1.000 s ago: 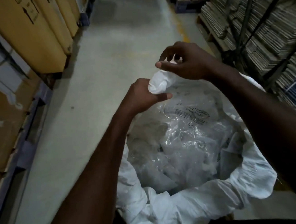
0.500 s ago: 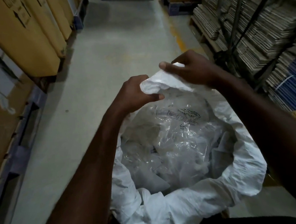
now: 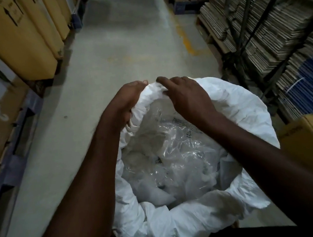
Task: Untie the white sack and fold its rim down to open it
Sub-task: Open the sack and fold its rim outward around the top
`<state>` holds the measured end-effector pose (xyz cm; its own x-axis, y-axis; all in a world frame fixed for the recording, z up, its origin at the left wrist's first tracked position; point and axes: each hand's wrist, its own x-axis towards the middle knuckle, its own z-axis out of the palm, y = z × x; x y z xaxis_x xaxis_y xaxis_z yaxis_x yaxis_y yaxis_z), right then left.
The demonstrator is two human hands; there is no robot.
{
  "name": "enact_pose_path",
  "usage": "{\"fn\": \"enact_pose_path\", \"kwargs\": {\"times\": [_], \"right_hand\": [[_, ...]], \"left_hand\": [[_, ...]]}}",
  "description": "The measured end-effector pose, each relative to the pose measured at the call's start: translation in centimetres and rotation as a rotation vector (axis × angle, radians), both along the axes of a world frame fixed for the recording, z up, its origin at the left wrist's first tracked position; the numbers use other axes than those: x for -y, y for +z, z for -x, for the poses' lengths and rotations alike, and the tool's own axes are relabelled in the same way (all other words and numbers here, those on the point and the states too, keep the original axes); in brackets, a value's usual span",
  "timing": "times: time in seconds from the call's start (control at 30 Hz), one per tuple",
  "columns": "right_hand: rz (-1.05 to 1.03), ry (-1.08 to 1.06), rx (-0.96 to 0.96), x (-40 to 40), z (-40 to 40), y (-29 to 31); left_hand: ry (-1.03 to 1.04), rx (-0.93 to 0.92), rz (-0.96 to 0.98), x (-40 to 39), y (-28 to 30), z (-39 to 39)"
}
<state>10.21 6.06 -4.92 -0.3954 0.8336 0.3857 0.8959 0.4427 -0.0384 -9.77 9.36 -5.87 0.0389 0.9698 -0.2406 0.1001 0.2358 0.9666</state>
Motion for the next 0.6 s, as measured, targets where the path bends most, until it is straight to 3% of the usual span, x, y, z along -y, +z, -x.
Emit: {"fn": "enact_pose_path", "kwargs": {"times": [0.17, 0.27, 0.37, 0.47, 0.6], "right_hand": [[0.122, -0.136, -0.091, -2.8, -1.2, -0.6], [0.236, -0.102, -0.144, -4.5, -1.9, -0.7], [0.323, -0.093, -0.184, -4.9, -2.4, -0.6], [0.311, -0.080, -0.176, -4.3, -2.4, -0.5], [-0.013, -0.124, 0.049, -0.7, -2.5, -1.3]], "left_hand": [[0.058, -0.780, -0.699, 0.6, 1.2, -1.8], [-0.016, -1.086, -0.772, 1.7, 0.9, -4.1], [-0.042, -1.126, -0.669, 2.8, -1.4, -6.4], [0.081, -1.070, -0.681, 3.0, -3.0, -6.9], [0.117, -1.008, -0.599, 2.0, -4.0, -5.4]]}}
